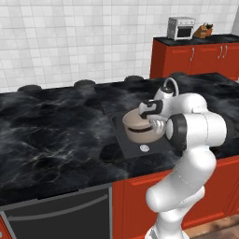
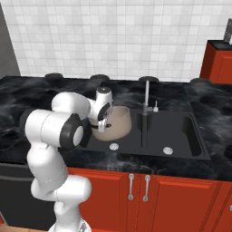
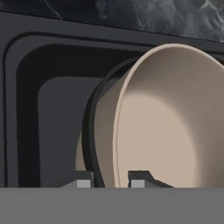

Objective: Move the pot and pan from the stove into the sink.

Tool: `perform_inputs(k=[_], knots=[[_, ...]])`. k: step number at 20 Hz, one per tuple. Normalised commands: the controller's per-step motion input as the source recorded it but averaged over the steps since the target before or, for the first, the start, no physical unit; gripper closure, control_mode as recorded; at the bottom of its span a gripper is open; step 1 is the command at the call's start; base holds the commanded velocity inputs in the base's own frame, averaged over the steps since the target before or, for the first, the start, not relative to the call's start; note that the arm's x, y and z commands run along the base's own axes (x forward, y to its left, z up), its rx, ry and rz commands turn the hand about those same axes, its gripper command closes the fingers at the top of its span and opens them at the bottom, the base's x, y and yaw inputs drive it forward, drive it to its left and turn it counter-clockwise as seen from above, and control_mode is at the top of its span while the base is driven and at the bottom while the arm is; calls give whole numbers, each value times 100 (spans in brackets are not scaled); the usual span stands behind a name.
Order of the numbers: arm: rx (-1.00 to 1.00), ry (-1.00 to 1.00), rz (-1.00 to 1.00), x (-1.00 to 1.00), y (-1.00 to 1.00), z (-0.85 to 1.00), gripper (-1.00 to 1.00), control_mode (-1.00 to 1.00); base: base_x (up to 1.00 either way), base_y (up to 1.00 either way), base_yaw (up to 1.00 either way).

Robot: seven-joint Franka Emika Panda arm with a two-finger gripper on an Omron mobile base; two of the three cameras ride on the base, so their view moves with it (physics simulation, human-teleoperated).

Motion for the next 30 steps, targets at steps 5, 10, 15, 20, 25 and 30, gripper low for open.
perform_inputs(k=[5,10,15,20,25,30], knots=[[2,0,0,43,0,-40,100,-100,0,0,0],[0,0,0,24,0,-38,100,-100,0,0,0],[0,0,0,11,0,-42,100,-100,0,0,0],[1,0,0,12,0,-34,100,-100,0,0,0],[0,-4,0,12,0,-13,100,-100,0,0,0],[0,-7,0,33,0,-21,100,-100,0,0,0]])
